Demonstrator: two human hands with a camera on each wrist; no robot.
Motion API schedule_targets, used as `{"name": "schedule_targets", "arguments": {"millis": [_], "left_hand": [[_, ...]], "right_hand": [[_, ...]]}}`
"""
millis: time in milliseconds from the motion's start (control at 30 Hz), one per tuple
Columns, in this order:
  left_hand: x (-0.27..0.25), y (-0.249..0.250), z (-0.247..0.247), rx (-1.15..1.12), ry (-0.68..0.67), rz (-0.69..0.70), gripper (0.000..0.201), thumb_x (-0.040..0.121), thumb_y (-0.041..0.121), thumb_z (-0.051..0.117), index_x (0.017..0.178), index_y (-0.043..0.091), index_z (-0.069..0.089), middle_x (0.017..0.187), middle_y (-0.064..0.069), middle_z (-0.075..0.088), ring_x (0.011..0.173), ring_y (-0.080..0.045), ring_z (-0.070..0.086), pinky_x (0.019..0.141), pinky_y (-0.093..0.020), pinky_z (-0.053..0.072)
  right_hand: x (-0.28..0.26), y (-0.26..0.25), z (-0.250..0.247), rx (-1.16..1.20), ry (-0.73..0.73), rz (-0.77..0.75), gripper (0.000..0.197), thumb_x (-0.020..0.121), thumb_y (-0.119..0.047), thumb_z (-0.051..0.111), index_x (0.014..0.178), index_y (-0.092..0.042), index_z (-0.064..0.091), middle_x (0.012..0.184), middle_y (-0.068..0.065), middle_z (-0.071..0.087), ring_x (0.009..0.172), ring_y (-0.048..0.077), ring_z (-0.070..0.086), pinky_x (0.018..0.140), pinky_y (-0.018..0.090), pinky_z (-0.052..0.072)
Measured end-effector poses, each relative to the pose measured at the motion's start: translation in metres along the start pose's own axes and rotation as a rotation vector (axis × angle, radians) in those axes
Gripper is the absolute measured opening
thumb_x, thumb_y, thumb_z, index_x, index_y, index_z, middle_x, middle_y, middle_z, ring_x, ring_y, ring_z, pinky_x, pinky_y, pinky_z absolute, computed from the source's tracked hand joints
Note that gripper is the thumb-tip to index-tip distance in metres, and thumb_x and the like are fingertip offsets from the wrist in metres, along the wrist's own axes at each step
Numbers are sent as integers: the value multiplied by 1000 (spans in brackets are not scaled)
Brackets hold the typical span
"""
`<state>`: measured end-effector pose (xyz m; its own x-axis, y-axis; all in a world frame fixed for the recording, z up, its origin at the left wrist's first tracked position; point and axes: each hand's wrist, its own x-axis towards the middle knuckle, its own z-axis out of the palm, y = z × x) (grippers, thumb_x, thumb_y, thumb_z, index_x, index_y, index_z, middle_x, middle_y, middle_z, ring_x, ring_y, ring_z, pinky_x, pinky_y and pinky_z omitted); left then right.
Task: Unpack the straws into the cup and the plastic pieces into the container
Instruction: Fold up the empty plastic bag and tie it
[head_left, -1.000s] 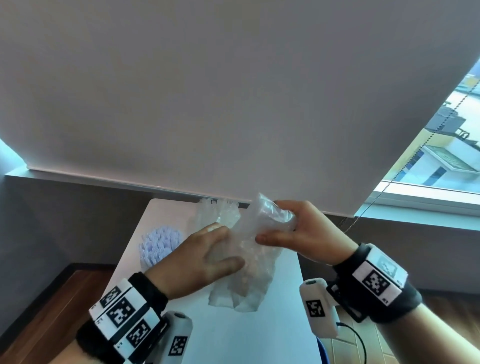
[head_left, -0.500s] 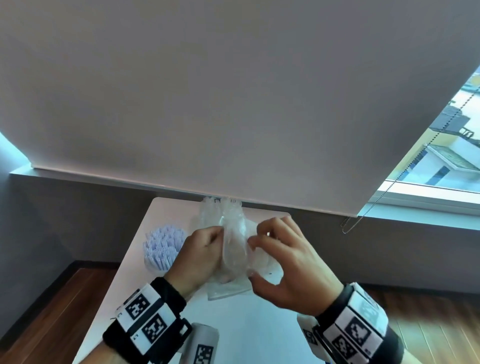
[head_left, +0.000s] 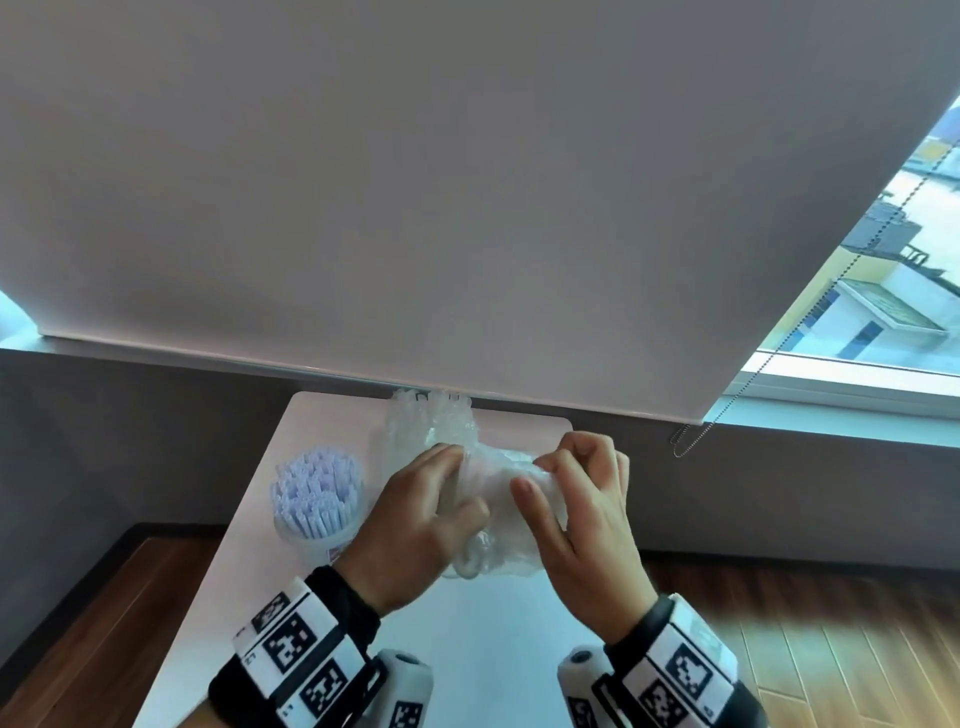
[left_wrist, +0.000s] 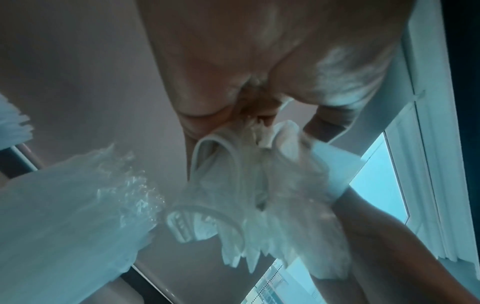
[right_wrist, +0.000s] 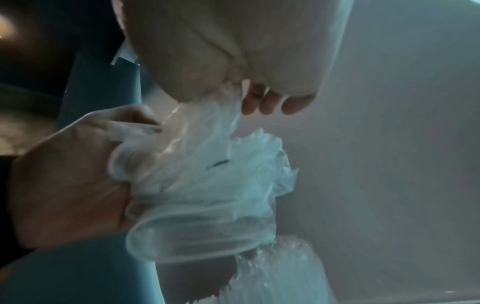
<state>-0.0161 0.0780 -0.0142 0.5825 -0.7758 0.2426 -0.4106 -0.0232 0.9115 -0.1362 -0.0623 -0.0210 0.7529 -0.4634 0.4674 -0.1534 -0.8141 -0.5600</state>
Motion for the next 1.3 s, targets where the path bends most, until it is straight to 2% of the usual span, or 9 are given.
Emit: {"name": "schedule_targets", "arguments": {"millis": [200, 467, 567, 633, 800, 933, 1067, 1167, 1300], "left_hand": [[-6, 5, 11, -15, -19, -36, 44, 66, 55, 73, 101, 32, 58, 98, 13, 60, 90, -6, 61, 77, -20, 48], [-4, 11, 11, -1, -44, 16, 50, 87, 10, 67, 112, 43, 39, 59, -5, 47, 49, -19, 40, 48, -32, 39], [-9, 12, 18, 114, -50, 76, 46, 88, 2, 61, 103, 43, 47, 76, 15, 52, 55, -5, 43, 54, -11, 34], [-10, 11, 20, 96, -50, 82, 37, 87, 4, 59, 98, 39, 55, 91, 13, 55, 72, -2, 54, 65, -11, 39], [-10, 13, 18, -218, -154, 60, 22, 84, 4, 64, 85, 26, 69, 101, 5, 62, 105, -23, 60, 92, -34, 49], [-11, 8, 14, -220, -160, 35, 13, 74, 26, 80, 87, 28, 77, 90, -3, 63, 91, -20, 63, 86, -37, 53], [-7, 2, 17, 30, -178, 55, 14, 64, 44, 80, 73, 35, 77, 87, 7, 55, 81, -11, 58, 76, -19, 45], [-2, 5, 28, 128, -249, 84, 11, 67, 39, 82, 76, 37, 76, 119, 6, 53, 100, -8, 62, 89, -22, 47], [3, 20, 49, 93, -429, 136, 35, 75, 13, 77, 99, 38, 77, 121, 5, 58, 117, -10, 57, 99, -20, 44]], "right_hand": [[24, 12, -20, -64, -373, -114, 39, 91, -66, 36, 85, -33, 56, 106, -14, 32, 105, 13, 32, 94, 30, 28], [11, 3, -4, 285, -221, 191, 28, 91, -46, 44, 111, -29, 53, 122, -12, 42, 115, -11, 34, 96, 8, 28], [2, 1, 3, 511, -229, 377, 41, 87, -62, 39, 119, -38, 49, 123, -12, 51, 118, 0, 46, 99, 23, 38], [-1, 1, 4, 573, -173, 428, 45, 88, -68, 39, 115, -34, 52, 111, -14, 59, 103, -3, 55, 86, 17, 43], [0, 8, -2, 421, -67, 265, 45, 87, -67, 39, 69, -28, 49, 58, -19, 55, 53, -1, 48, 54, 15, 38], [8, 20, -14, 207, -111, 51, 40, 88, -63, 36, 69, -28, 43, 48, -11, 47, 48, 4, 47, 48, 17, 34], [19, 28, -28, 136, -283, -101, 40, 91, -59, 37, 70, -26, 41, 51, -12, 40, 51, 4, 42, 51, 17, 33], [32, 29, -42, 129, -420, -167, 43, 99, -54, 37, 63, -30, 37, 50, -10, 35, 49, 7, 38, 51, 16, 29], [42, 33, -49, 129, -541, -112, 49, 96, -55, 38, 56, -26, 35, 51, -8, 31, 51, 8, 32, 50, 15, 29]]}}
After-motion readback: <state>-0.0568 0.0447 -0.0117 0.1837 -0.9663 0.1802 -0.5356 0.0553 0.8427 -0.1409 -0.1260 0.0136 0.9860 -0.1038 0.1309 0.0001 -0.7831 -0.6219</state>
